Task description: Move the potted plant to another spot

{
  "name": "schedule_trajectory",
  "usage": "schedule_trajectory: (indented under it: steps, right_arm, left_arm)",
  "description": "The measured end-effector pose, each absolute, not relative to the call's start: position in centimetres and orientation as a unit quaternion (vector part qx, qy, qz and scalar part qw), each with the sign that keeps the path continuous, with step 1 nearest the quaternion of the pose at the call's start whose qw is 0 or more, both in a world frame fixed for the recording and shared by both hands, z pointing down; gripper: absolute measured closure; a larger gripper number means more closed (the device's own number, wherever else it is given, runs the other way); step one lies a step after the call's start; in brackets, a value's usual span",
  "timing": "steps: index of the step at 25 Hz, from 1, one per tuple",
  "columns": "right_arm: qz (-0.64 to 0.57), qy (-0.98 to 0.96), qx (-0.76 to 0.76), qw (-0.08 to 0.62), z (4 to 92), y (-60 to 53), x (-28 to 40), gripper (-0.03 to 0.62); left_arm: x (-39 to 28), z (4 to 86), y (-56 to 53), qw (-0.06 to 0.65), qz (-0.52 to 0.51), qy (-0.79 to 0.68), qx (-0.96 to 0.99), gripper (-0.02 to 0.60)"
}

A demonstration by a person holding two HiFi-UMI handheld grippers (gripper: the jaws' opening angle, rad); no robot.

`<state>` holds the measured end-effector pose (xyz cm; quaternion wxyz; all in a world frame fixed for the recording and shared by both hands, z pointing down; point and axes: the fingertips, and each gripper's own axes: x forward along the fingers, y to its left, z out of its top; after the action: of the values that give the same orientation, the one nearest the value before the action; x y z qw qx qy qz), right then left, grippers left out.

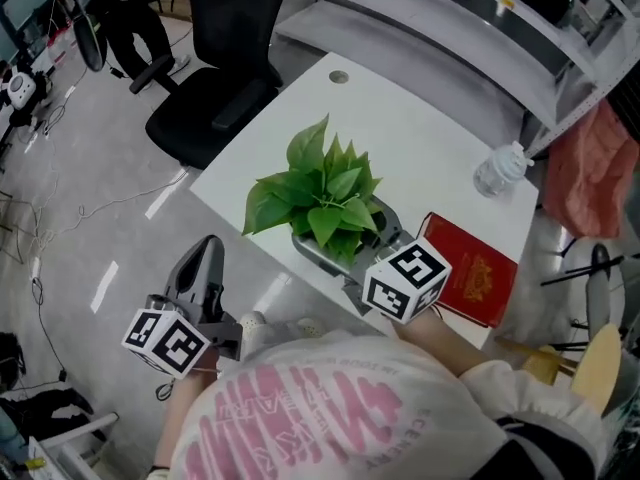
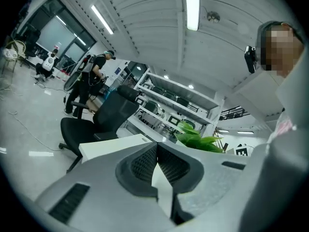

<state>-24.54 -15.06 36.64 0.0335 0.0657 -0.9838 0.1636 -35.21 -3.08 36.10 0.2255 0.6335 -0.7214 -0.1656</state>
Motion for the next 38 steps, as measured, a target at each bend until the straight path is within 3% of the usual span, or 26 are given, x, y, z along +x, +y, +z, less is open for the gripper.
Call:
schedule_trajectory:
  steps: [23, 38]
  right_arm:
    - [0.192, -0.898, 0.395, 0.009, 39.7, -20.2, -20.9, 0.088]
    - [0.210, -0.849, 0.484, 0.035, 44.3, -23.3, -18.9, 0.088]
  left_arm:
    - [-35.8, 39.0, -17.4, 0.310, -0.079, -0.466, 0.825, 0.578]
    - [-34.8, 43.4, -19.7, 0.354, -0.046, -0.408, 0.840, 0.578]
